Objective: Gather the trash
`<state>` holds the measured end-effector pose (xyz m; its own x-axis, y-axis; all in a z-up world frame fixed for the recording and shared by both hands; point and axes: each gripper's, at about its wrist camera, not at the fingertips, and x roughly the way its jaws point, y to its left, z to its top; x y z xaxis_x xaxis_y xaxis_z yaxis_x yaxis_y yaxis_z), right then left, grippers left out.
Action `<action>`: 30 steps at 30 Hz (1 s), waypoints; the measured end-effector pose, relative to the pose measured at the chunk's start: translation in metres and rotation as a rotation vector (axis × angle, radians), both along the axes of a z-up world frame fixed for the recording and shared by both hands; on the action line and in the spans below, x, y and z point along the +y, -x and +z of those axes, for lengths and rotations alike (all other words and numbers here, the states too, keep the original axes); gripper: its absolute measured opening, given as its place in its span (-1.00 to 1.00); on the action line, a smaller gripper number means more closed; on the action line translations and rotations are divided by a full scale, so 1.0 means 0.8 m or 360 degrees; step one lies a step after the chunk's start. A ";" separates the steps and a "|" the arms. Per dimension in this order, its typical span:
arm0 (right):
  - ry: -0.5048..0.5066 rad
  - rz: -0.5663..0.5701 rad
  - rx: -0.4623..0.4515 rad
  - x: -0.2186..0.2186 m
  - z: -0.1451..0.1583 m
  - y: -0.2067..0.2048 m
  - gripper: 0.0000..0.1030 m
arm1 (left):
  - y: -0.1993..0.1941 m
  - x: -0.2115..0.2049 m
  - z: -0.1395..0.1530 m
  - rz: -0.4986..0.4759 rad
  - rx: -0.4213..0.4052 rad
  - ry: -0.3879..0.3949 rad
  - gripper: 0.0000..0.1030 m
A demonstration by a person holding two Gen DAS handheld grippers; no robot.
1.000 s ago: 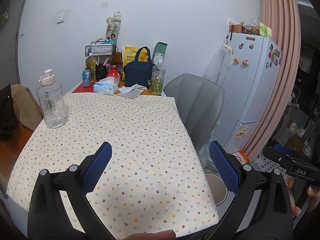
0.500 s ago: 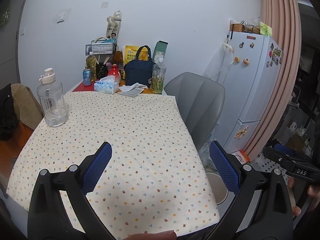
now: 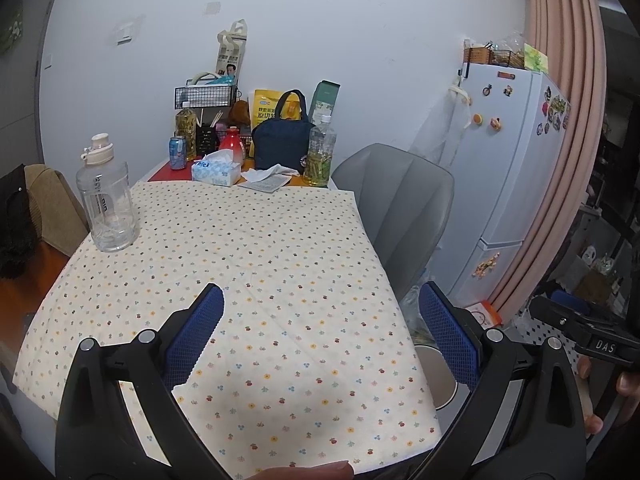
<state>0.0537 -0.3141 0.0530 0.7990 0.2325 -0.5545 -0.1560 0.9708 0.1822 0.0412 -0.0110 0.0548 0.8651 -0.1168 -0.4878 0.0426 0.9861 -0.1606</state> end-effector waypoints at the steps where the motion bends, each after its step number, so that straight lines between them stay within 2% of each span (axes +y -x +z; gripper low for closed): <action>1: 0.0001 0.0001 -0.0001 0.000 0.000 0.000 0.85 | 0.000 0.000 0.000 0.0001 0.0000 -0.0001 0.88; 30: -0.0007 -0.0005 0.0012 -0.003 -0.005 -0.001 0.85 | 0.000 0.002 -0.002 0.0005 0.0004 -0.0006 0.88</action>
